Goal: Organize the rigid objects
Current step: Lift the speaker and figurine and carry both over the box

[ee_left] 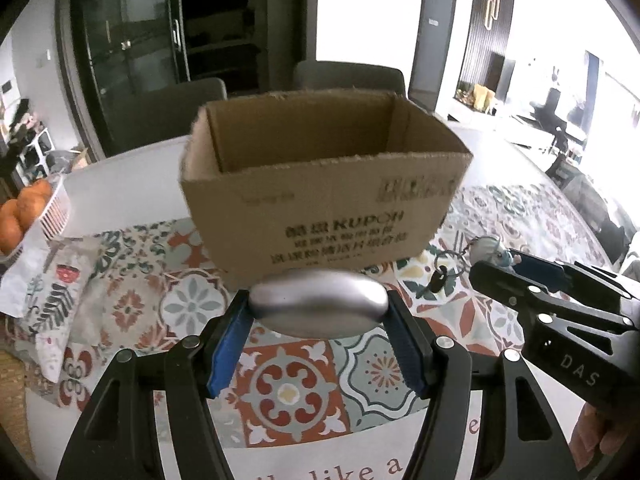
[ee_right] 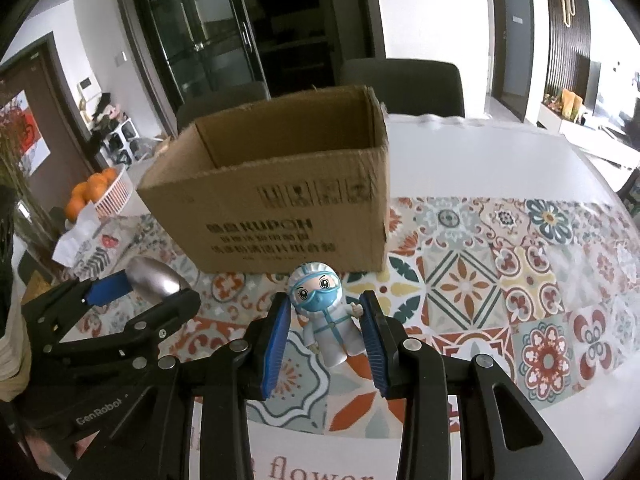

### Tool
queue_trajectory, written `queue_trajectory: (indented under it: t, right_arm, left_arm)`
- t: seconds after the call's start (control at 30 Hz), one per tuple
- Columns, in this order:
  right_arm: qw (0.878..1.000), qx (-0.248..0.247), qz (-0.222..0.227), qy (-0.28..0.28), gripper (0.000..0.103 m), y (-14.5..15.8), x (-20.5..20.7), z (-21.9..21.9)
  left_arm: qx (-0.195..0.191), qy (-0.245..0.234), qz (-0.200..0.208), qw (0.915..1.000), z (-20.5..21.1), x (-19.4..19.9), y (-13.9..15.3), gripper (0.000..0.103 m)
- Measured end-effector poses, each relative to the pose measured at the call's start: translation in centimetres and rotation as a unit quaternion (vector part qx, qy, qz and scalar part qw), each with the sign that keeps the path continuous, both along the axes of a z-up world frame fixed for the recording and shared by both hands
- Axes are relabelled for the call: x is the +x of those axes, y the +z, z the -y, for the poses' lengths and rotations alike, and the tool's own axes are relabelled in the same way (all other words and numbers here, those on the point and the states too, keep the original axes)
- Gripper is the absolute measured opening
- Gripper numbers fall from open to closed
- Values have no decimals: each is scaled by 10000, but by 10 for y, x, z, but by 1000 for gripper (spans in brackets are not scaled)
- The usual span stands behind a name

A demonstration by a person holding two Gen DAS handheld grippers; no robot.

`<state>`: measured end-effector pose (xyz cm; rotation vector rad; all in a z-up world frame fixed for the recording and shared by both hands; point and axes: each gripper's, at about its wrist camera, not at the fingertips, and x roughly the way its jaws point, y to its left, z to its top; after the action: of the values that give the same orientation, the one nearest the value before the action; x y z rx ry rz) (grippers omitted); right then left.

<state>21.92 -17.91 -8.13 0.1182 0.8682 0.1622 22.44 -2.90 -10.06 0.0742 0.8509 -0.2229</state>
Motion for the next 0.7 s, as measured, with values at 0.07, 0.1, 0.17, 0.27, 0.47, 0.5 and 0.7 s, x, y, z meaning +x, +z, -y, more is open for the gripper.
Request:
queue_trajectory:
  t: [0.07, 0.1, 0.17, 0.27, 0.47, 0.5, 0.7]
  right_arm:
    - [10000, -3, 74, -8, 37, 9, -1, -3]
    - [9999, 12, 109, -9, 37, 12, -2, -4]
    - [9998, 10, 191, -10, 37, 20, -2, -7]
    - [9995, 5, 313, -5, 37, 33, -4, -12]
    - [9986, 21, 527, -5, 37, 55, -4, -18]
    - [9984, 23, 559, -11, 37, 59, -3, -18]
    - [9972, 44, 752, -29, 37, 79, 1, -22]
  left_arm:
    - [-33, 23, 66, 10000, -4, -1, 7, 65]
    - [-27, 32, 100, 9999, -5, -2, 12, 65]
    - [-46, 56, 186, 9998, -9, -3, 20, 65]
    - [-54, 91, 288, 9995, -12, -5, 32, 65]
    - [-82, 150, 454, 9988, -18, -5, 53, 65]
    - [-87, 154, 484, 9987, -18, -5, 57, 65]
    - [-144, 177, 660, 9976, -22, -2, 76, 65]
